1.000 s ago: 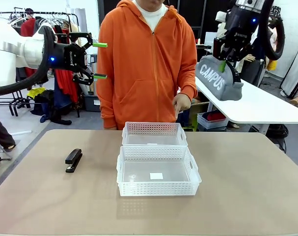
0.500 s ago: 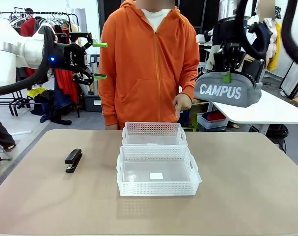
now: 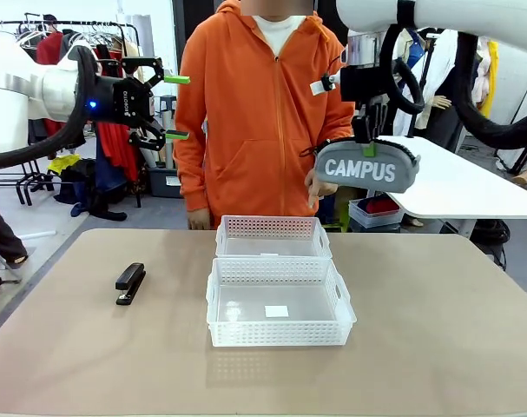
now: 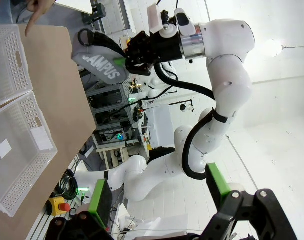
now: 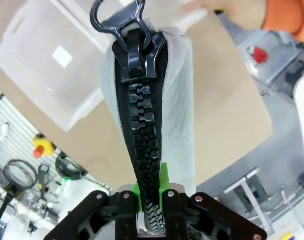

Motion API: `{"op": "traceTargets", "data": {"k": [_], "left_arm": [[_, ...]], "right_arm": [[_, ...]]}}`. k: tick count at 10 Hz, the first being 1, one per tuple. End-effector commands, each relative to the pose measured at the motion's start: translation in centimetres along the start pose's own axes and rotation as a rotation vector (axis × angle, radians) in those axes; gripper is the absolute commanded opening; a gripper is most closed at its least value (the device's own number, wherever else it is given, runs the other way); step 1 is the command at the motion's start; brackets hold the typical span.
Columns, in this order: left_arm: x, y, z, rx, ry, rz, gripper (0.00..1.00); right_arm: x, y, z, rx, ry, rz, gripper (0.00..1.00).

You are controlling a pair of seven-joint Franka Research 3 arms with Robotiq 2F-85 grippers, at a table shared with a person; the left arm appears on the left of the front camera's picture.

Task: Distribute items into two baskets.
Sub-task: Move the picked Pencil pouch towards the Organizing basket indicated by the person, stopping as directed.

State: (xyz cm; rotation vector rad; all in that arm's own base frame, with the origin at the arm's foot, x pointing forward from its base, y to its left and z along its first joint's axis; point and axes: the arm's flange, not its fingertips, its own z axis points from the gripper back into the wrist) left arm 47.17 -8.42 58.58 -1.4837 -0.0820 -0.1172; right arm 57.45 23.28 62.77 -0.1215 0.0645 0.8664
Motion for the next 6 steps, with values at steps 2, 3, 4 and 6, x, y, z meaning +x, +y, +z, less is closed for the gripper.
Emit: {"op": "traceTargets", "data": {"k": [2, 3, 4, 6], "left_arm": [[-0.1, -0.2, 0.1, -0.002, -0.001, -0.004, 1.0], [-0.1, -0.2, 0.1, -0.002, -0.001, -0.004, 1.0], [-0.1, -0.2, 0.1, -0.002, -0.001, -0.004, 1.0], [-0.1, -0.2, 0.1, -0.002, -0.001, -0.004, 1.0]], "right_arm": [[-0.8, 0.3, 0.3, 0.007, 0.033, -0.004, 0.0], [-0.8, 0.3, 0.3, 0.007, 0.033, -0.004, 0.0], [-0.8, 0.3, 0.3, 0.007, 0.033, -0.004, 0.0], [1.3, 0.8, -1.5, 0.023, 0.016, 0.207, 0.0]]}}
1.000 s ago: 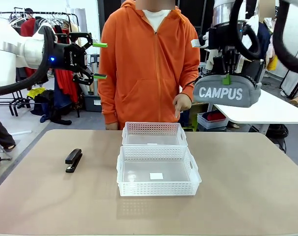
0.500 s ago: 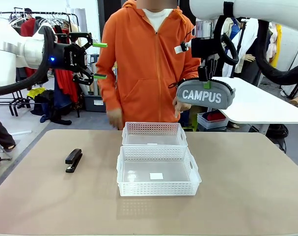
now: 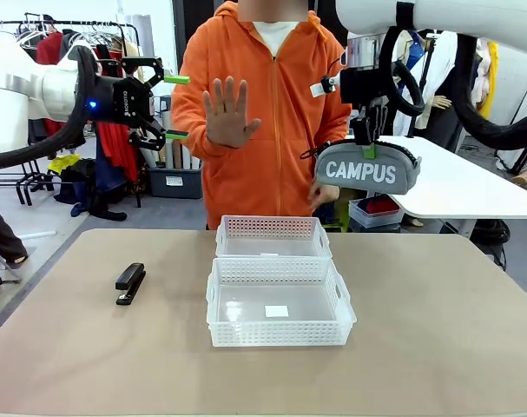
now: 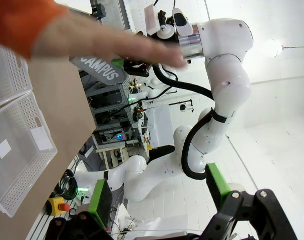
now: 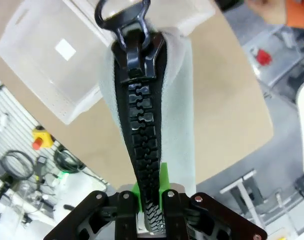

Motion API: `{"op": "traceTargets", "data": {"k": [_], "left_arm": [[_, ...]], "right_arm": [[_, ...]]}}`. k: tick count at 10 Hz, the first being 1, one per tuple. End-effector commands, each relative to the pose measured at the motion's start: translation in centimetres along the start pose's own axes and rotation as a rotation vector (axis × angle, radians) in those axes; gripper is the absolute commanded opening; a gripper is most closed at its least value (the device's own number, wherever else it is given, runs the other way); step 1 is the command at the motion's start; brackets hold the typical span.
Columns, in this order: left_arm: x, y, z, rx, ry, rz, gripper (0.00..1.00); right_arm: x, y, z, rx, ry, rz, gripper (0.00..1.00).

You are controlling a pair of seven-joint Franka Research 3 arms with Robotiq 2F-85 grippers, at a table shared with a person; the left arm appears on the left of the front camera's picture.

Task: Distribute items into two baskets.
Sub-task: Move the picked Pencil pouch towards the Organizing basket indicated by the person, stopping as directed.

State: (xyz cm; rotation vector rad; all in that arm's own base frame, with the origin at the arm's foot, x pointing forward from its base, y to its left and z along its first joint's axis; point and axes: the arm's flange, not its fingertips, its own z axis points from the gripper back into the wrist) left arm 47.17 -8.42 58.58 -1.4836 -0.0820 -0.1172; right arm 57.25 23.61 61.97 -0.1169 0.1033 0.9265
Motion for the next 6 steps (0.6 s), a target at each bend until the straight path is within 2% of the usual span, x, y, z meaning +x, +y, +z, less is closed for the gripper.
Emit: {"op": "traceTargets", "data": {"k": [1, 3, 6], "left_arm": [[-0.1, -0.2, 0.1, -0.002, -0.001, -0.003, 1.0], [-0.1, -0.2, 0.1, -0.002, -0.001, -0.003, 1.0], [-0.1, -0.2, 0.1, -0.002, -0.001, -0.003, 1.0]], "right_arm": [[2.9, 0.7, -1.7, 0.014, -0.006, 0.231, 0.0], [4.9, 1.2, -3.1, 0.064, -0.002, 0.336, 0.0], [5.7, 1.5, -3.7, 0.083, -0.102, 0.375, 0.0]]}}
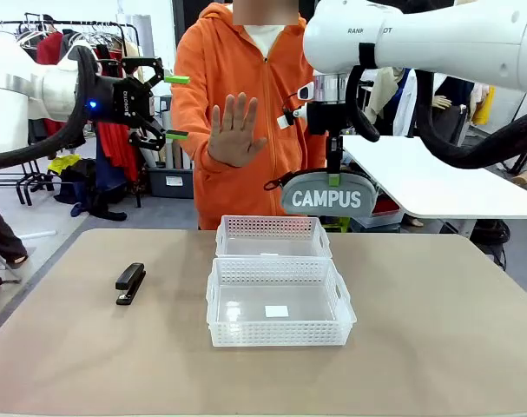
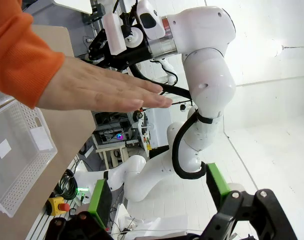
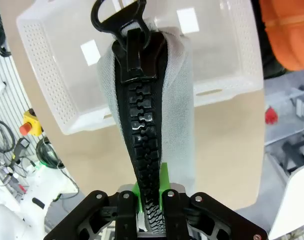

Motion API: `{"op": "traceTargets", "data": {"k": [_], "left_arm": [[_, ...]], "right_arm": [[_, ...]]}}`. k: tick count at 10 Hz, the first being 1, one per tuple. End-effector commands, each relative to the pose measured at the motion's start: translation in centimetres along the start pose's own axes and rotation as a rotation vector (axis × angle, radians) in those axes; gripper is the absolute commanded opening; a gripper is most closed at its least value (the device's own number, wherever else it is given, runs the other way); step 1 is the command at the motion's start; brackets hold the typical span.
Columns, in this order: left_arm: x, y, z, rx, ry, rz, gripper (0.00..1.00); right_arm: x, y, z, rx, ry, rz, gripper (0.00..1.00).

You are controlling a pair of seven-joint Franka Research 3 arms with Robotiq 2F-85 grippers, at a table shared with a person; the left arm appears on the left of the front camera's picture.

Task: Distribute items into two baskets.
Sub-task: Move the picked Pencil pouch towards the Organizing basket indicated by the person, stopping as directed.

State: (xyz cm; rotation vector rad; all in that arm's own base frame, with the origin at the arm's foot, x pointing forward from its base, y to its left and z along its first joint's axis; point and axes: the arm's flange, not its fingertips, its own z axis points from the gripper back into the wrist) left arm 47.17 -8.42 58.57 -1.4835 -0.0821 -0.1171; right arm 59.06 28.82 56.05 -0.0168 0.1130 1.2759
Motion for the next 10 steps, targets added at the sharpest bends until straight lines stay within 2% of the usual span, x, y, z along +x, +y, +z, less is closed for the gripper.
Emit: {"op": "traceTargets", "data": {"k": [1, 4, 6, 10], "left_arm": [[-0.11, -0.21, 0.06, -0.002, -0.001, -0.004, 1.0], [-0.11, -0.21, 0.06, -0.002, -0.001, -0.004, 1.0], [-0.11, -0.21, 0.06, -0.002, -0.001, -0.004, 1.0], [-0.11, -0.21, 0.06, -0.002, -0.001, -0.004, 1.0]], "right_arm": [[-0.27, -0.32, 1.74, 0.016, -0.089, 0.036, 0.0], [0.03, 0.18, 1.71, 0.024, -0.115, 0.052, 0.0], [0.35, 0.1, 1.09, 0.018, -0.085, 0.017, 0.0], [0.35, 0.1, 1.09, 0.018, -0.085, 0.017, 0.0]]}}
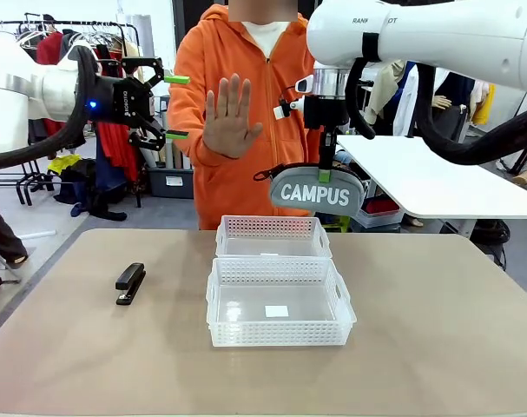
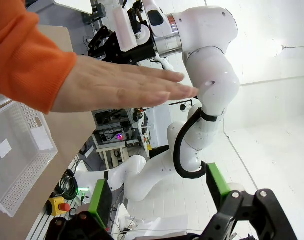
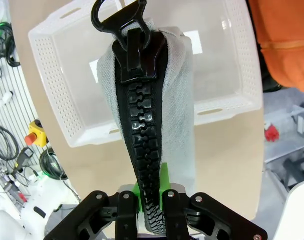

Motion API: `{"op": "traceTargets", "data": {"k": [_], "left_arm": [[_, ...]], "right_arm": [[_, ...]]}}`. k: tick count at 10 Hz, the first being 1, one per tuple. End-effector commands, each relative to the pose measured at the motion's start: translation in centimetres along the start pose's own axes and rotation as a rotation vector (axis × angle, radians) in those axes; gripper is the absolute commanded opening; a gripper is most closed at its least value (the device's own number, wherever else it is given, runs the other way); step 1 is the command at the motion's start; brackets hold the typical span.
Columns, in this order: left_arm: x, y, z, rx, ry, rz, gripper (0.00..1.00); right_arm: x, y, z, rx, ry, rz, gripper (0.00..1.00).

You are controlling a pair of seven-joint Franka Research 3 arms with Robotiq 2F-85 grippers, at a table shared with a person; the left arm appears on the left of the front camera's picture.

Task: Distribute items into two baskets.
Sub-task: Move the picked Pencil pouch towards the Organizing basket indicated by the person, stopping as directed, then place the picked Pencil pouch into the Organizing basket as instructed by the person.

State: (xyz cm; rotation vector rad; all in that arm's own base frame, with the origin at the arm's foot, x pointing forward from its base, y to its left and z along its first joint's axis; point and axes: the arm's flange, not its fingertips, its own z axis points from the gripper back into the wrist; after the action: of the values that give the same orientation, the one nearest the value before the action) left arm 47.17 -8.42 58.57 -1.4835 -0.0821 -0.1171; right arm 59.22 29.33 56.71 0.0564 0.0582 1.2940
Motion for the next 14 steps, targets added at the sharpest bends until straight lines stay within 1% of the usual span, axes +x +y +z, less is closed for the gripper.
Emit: {"op": "traceTargets", "data": {"k": [1, 14], "left_arm": [[-0.11, -0.21, 0.06, -0.002, -0.001, -0.004, 1.0], [-0.11, -0.21, 0.06, -0.002, -0.001, -0.004, 1.0]], "right_arm": [[-0.09, 0.09, 0.39, -0.006, -0.003, -0.004, 0.0], [-0.09, 0.09, 0.39, -0.006, -0.003, -0.004, 0.0]]}}
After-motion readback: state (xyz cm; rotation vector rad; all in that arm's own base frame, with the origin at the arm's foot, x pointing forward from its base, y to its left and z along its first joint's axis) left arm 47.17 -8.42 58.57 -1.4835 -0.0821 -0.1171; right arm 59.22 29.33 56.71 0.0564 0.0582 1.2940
